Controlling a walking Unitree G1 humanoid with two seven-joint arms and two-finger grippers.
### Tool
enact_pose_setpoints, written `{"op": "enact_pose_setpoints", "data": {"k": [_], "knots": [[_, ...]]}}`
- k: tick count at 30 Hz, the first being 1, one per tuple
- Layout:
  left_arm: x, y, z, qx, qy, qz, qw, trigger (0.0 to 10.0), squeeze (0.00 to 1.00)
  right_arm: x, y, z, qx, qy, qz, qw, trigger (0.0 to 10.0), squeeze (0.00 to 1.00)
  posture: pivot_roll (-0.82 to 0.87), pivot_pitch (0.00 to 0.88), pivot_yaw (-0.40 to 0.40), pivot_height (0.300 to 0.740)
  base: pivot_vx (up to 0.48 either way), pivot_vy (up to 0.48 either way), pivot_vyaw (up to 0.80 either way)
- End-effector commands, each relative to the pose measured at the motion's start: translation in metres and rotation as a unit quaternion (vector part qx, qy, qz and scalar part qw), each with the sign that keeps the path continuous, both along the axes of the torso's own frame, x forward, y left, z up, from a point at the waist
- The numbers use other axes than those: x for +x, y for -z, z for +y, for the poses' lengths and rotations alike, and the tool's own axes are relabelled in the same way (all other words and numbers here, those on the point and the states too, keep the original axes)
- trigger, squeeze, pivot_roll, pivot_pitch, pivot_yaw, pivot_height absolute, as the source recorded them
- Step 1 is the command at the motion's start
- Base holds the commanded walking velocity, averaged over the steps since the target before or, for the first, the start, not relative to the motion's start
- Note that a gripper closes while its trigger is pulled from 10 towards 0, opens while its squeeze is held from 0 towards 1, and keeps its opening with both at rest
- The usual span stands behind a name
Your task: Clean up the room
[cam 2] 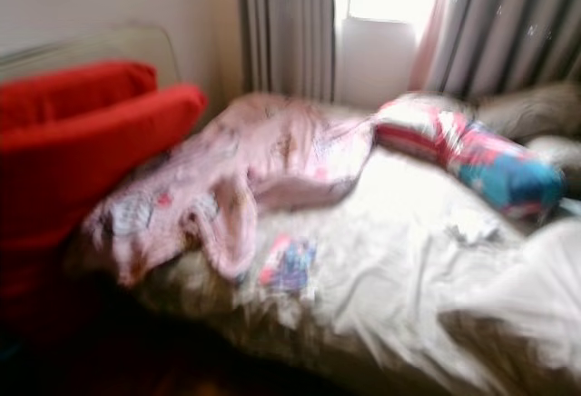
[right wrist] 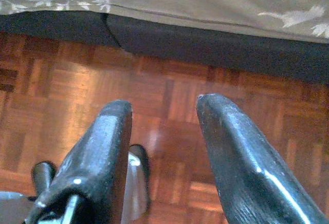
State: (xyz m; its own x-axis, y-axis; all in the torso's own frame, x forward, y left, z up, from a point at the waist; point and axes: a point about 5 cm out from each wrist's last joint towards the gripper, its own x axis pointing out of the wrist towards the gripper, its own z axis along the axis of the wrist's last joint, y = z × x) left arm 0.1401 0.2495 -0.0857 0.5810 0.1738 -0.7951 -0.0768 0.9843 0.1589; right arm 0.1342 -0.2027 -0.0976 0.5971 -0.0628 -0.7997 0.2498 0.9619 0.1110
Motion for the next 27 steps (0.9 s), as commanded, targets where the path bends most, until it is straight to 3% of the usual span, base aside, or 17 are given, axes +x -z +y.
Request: {"op": "enact_pose_setpoints", "data": {"k": [1,6,14,20,27], "knots": [[-0.0072,0.0026,0.0023,0.000,-0.001,0.018,1.000,10.0,0.00,0.0000,0.0002,0.0023,0.003,0.007,-0.002,1.000,10.0,0.00,0.00,0.000,-0.018,0.740,0.000,-0.352,0.00],[-0.0077,0.0022,0.0040,0.002,-0.001,0.019,1.000,10.0,0.00,-0.0013,0.0011,0.0035,0.005,0.002,0.004,1.000,10.0,0.00,0.01,0.000,-0.018,0.740,0.000,-0.353,0.00],[-0.0113,0.0034,0.0044,0.002,0.001,0.025,1.000,10.0,0.00,-0.0009,0.0011,0.0039,0.007,0.001,0.003,1.000,10.0,0.00,0.00,0.000,-0.018,0.740,0.000,-0.286,-0.76],[-0.0149,0.0044,0.0051,0.001,-0.003,0.030,1.000,10.0,0.00,-0.0006,0.0008,0.0032,0.005,0.000,0.003,1.000,10.0,0.00,0.00,0.000,-0.020,0.740,0.000,0.000,-0.75],[-0.0159,0.0042,0.0073,-0.005,-0.015,0.029,0.999,10.0,0.00,0.0021,-0.0006,0.0025,0.004,0.003,-0.007,1.000,10.0,0.00,0.01,0.004,-0.023,0.740,0.000,0.000,0.00]]}}
